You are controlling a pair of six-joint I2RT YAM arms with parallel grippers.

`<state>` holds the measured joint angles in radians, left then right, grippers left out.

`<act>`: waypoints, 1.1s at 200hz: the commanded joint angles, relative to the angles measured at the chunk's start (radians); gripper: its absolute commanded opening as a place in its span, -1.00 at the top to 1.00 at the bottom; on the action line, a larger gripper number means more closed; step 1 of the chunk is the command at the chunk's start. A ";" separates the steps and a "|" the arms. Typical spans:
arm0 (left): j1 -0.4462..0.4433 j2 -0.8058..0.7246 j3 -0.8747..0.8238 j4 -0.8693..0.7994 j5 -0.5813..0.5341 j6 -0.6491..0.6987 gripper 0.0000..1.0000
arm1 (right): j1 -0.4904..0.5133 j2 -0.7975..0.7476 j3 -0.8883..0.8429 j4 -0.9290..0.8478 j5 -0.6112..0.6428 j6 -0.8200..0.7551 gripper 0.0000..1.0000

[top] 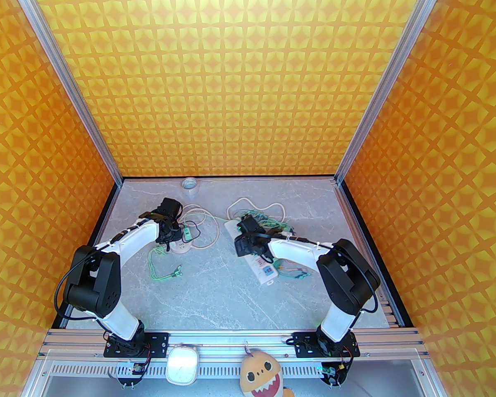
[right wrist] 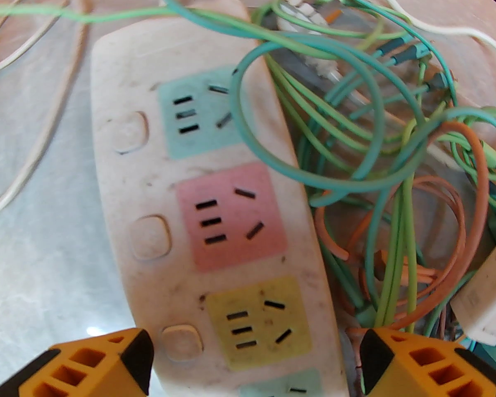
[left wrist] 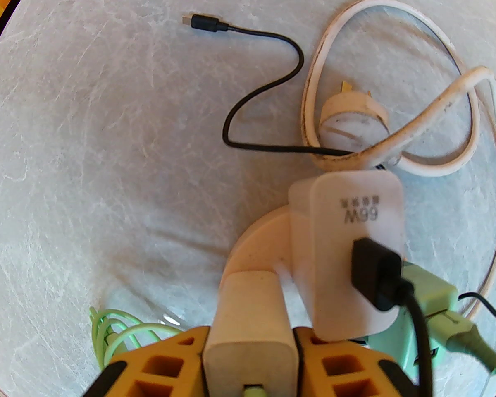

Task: Pull the plug off the socket

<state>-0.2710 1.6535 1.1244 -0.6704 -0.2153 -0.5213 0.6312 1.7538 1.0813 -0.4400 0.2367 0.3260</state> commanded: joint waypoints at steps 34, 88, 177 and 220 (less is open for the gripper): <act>-0.028 -0.032 -0.025 -0.012 0.014 0.032 0.31 | 0.002 -0.189 -0.032 -0.060 -0.146 -0.009 -0.84; -0.105 -0.032 -0.025 -0.036 0.019 0.017 0.31 | 0.059 -0.209 -0.053 0.081 -0.346 0.040 -0.97; -0.233 -0.092 -0.049 -0.092 0.018 -0.050 0.31 | 0.120 -0.053 -0.055 0.299 -0.552 0.144 -0.22; -0.273 -0.101 -0.063 -0.103 0.018 -0.068 0.31 | 0.120 0.017 -0.018 0.359 -0.611 0.193 -0.17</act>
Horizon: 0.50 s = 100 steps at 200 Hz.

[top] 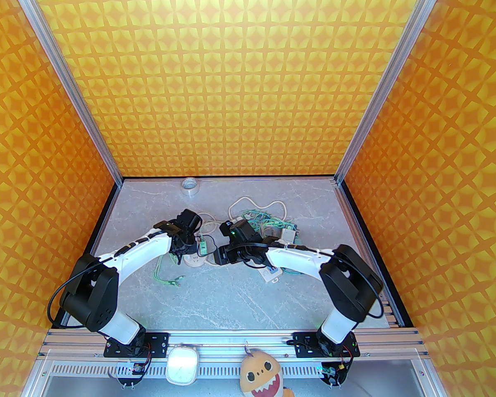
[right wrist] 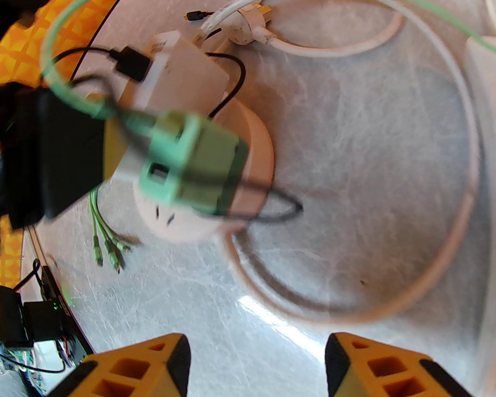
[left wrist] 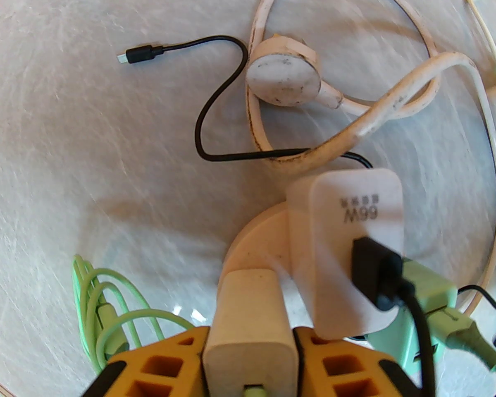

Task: Pull the plug off the socket

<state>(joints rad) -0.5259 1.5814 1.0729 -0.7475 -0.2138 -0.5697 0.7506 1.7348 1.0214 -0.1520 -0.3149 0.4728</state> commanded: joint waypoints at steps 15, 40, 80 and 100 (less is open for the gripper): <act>-0.022 -0.031 -0.020 -0.017 0.016 -0.024 0.31 | 0.001 0.044 0.039 0.090 -0.063 0.057 -0.16; -0.023 -0.037 -0.045 0.005 0.017 -0.031 0.32 | 0.004 0.049 0.020 0.160 -0.113 0.086 -0.14; -0.024 -0.050 -0.068 0.024 0.016 -0.030 0.31 | 0.007 0.083 0.040 0.222 -0.164 0.117 -0.15; -0.028 -0.050 -0.069 0.029 0.017 -0.026 0.32 | 0.007 0.114 0.059 0.246 -0.170 0.139 -0.12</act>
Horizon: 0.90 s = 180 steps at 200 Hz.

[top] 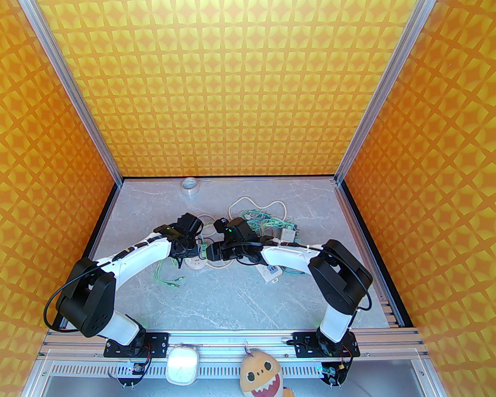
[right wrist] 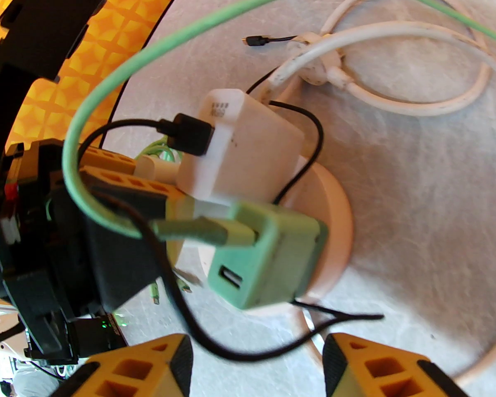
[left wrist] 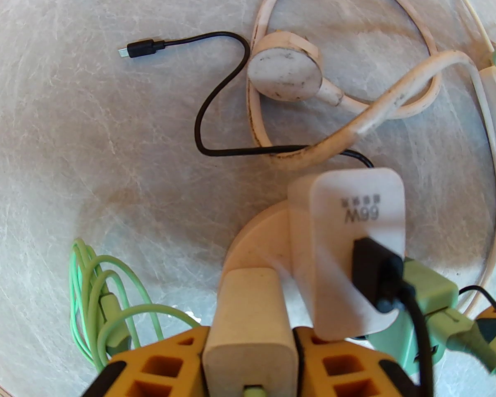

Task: Pull the plug off the socket

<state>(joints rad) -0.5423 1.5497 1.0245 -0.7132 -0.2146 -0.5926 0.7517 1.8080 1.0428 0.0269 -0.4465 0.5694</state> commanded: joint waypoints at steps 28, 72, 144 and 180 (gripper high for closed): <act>-0.018 -0.016 -0.016 -0.003 0.018 0.006 0.32 | 0.006 0.079 0.044 0.115 -0.039 0.073 -0.10; -0.021 -0.011 -0.016 -0.008 0.018 0.005 0.32 | 0.005 0.084 0.041 0.165 -0.041 0.093 -0.11; -0.022 -0.008 -0.020 -0.004 0.023 0.005 0.32 | -0.005 0.161 0.023 0.179 -0.029 0.096 0.08; -0.025 0.003 -0.010 0.002 0.024 0.013 0.33 | -0.003 0.163 -0.004 0.175 0.000 0.085 0.11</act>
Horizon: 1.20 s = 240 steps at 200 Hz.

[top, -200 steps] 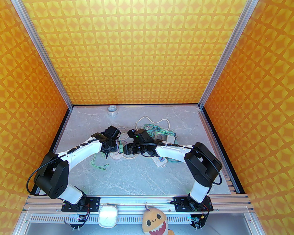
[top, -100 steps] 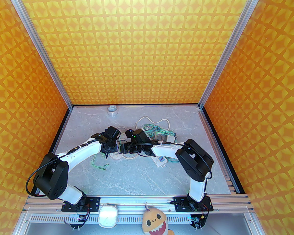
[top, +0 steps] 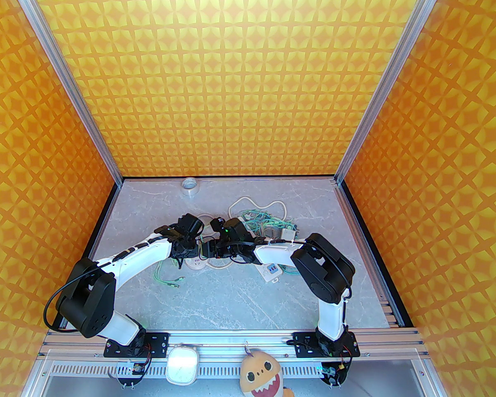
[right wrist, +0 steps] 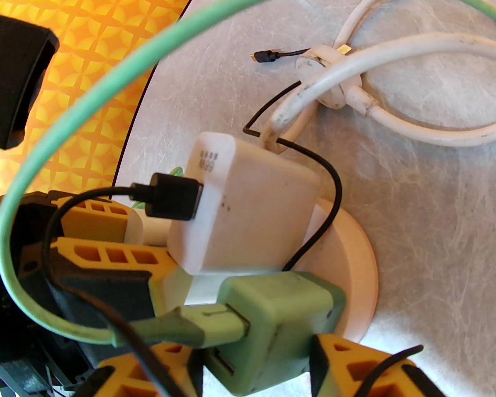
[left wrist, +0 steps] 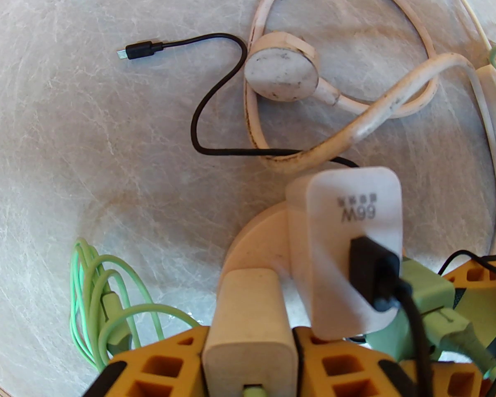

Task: Pull the plug off the socket

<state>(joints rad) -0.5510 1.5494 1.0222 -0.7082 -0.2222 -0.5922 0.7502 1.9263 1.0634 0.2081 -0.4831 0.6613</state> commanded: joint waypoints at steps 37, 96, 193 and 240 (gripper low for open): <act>-0.015 0.009 -0.002 0.001 0.034 0.002 0.34 | -0.002 0.050 -0.031 -0.003 0.038 -0.007 0.14; -0.011 -0.063 -0.005 0.014 0.053 -0.047 0.35 | 0.010 0.056 -0.026 -0.022 0.048 -0.011 0.23; -0.115 0.040 0.070 -0.092 -0.140 -0.026 0.39 | 0.028 0.058 -0.005 -0.083 0.086 -0.029 0.29; -0.162 0.086 0.091 -0.097 -0.177 -0.033 0.40 | 0.031 0.065 0.007 -0.103 0.093 -0.031 0.32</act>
<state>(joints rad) -0.6628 1.6108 1.0901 -0.7925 -0.4358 -0.6415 0.7639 1.9263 1.0695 0.2134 -0.4702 0.6575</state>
